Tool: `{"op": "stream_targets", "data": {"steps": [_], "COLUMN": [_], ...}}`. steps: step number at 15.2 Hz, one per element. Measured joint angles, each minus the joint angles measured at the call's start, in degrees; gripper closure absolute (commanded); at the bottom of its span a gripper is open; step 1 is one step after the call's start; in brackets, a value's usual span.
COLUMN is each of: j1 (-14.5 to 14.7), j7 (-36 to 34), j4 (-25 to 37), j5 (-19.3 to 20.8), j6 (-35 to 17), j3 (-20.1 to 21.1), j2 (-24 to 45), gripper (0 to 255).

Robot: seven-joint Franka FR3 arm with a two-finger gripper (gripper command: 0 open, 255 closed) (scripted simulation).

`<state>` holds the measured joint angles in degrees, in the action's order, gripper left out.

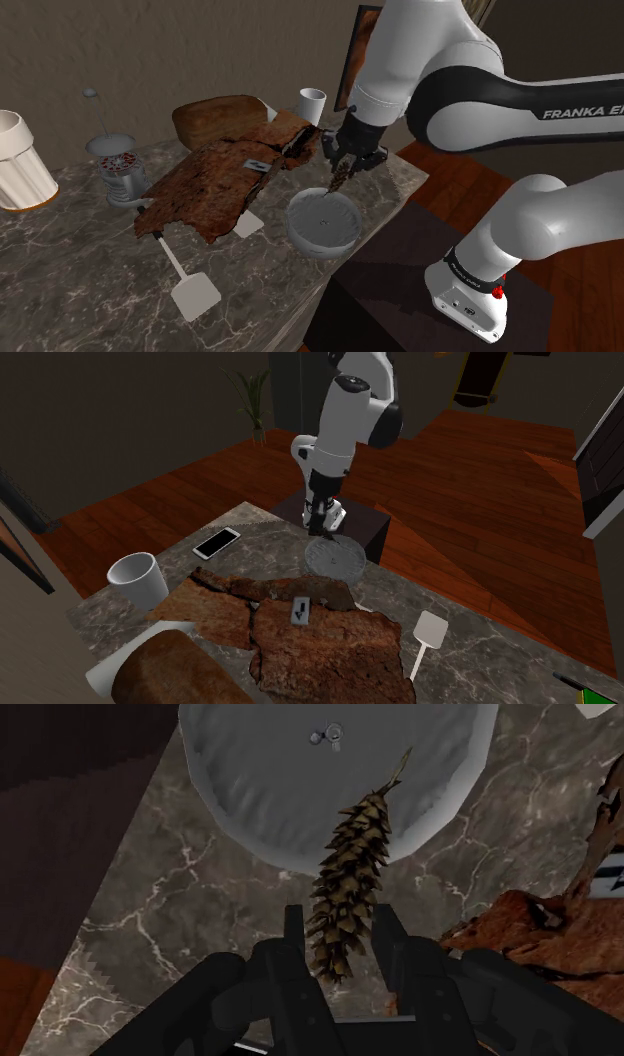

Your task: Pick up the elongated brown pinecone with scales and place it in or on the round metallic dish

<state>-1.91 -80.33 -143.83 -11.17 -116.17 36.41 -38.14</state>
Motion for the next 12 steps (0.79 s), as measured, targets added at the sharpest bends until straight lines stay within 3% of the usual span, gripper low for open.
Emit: {"op": "stream_targets", "data": {"steps": [4,12], "j1": [1.16,1.02], "j7": [-4.9,-6.35], "j4": [2.16,-2.38], "j5": [-1.42,-2.29], "j6": [0.98,-5.48], "j3": [4.36,7.27], "j2": [0.95,2.93], "gripper": [255,255]}}
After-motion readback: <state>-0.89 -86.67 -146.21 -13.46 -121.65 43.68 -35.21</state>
